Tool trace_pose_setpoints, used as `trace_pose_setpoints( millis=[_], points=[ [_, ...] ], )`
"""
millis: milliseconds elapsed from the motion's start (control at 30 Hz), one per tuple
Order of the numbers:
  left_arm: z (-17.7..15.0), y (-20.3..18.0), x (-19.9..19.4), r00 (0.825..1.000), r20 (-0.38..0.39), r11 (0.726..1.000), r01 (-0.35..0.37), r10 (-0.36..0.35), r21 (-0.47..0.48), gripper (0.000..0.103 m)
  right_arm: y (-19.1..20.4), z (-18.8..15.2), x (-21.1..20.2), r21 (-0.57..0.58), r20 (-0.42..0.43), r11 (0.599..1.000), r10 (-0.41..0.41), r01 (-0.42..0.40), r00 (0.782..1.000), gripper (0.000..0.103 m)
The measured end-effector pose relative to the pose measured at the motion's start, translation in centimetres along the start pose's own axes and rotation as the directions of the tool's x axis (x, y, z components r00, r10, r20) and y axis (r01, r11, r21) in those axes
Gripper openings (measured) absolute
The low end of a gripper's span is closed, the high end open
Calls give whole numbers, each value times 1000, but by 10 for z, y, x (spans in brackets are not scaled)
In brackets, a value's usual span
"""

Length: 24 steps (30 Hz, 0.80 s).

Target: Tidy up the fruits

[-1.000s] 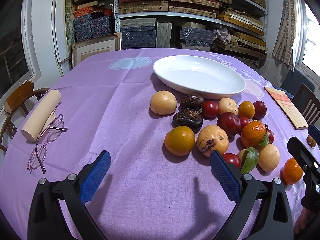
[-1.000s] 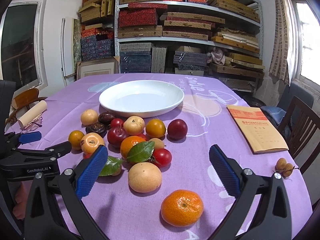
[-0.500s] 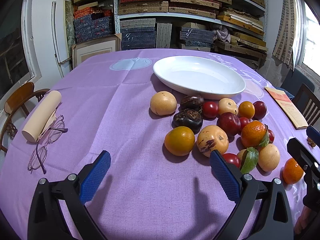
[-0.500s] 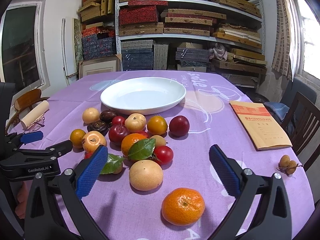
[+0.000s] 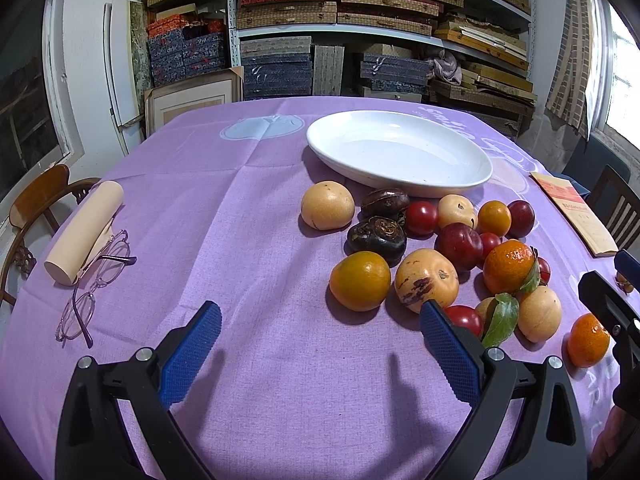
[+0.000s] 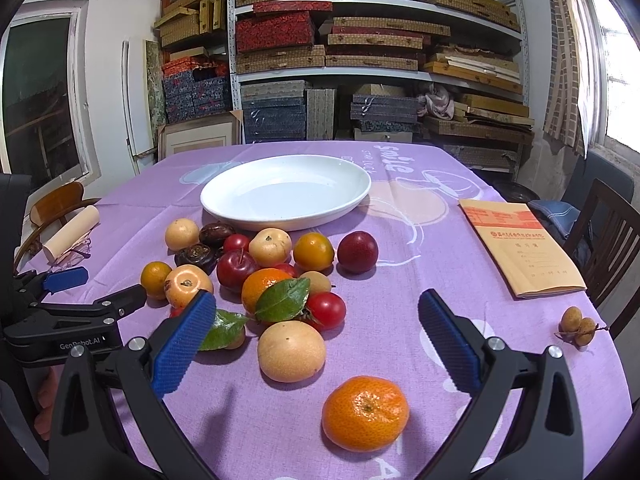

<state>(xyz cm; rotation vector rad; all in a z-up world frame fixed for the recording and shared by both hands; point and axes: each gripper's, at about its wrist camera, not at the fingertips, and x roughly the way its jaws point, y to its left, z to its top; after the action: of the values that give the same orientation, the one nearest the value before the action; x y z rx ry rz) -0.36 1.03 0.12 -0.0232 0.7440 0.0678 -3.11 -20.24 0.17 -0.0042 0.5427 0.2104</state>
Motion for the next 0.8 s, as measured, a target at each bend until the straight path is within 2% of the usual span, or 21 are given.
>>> trace_pose_setpoints(
  millis=[600,800],
  points=[
    [0,-1,1,1000,-7,1000,4,-4,3,100,-1,0,0,2,-5,1000,3,-3,1000,99],
    [-2,-4,0,997,-21,997,70,-70,16,100,-9,-3,3,44,-64,998,36,-33,997,99]
  ],
)
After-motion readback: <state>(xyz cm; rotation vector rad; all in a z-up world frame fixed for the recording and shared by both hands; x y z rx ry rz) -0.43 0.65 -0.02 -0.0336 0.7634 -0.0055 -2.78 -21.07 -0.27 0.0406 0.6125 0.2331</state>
